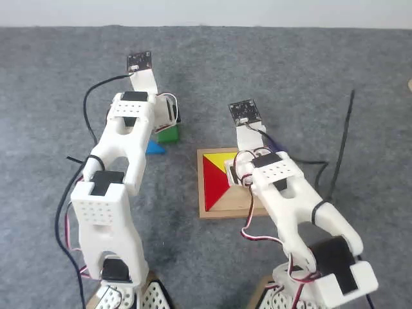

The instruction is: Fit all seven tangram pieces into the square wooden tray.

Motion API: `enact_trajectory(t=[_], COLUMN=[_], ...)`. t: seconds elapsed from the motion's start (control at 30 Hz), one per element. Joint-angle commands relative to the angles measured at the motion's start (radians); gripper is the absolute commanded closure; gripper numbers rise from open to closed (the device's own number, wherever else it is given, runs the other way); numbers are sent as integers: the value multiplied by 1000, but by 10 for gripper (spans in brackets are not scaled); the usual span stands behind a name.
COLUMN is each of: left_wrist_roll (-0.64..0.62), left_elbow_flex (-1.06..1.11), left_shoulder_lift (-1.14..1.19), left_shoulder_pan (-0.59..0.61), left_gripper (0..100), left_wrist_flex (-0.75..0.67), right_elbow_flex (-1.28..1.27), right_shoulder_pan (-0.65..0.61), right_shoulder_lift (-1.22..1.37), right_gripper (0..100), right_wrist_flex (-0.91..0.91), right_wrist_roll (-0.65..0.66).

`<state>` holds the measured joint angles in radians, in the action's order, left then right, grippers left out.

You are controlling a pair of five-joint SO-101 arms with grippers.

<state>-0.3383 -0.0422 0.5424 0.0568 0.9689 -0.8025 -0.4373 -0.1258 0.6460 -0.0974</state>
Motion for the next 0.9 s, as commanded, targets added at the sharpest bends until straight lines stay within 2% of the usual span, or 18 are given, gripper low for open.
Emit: enact_trajectory(t=[0.0, 0.2, 0.4, 0.53, 0.63, 0.87], left_wrist_roll=[12, 12, 12, 12, 12, 12], left_elbow_flex=[-4, -4, -4, -4, -4, -4], left_shoulder_lift=[-31, -31, -31, -31, -31, -31], left_shoulder_pan=[-5, -5, -5, -5, -5, -5], left_gripper=[784, 784, 784, 784, 784, 784], left_wrist_flex=[-17, -17, -17, -17, -17, -17], right_elbow_flex=[3, 2, -77, -150, -198, -204], right_shoulder_pan=[-22, -35, -30, 39, 77, 74], right_shoulder_lift=[-7, -65, -323, -472, -467, -272], right_gripper=[809, 809, 809, 809, 809, 809], right_wrist_flex=[5, 48, 47, 1, -65, -203], right_wrist_roll=[5, 3, 3, 5, 11, 54])
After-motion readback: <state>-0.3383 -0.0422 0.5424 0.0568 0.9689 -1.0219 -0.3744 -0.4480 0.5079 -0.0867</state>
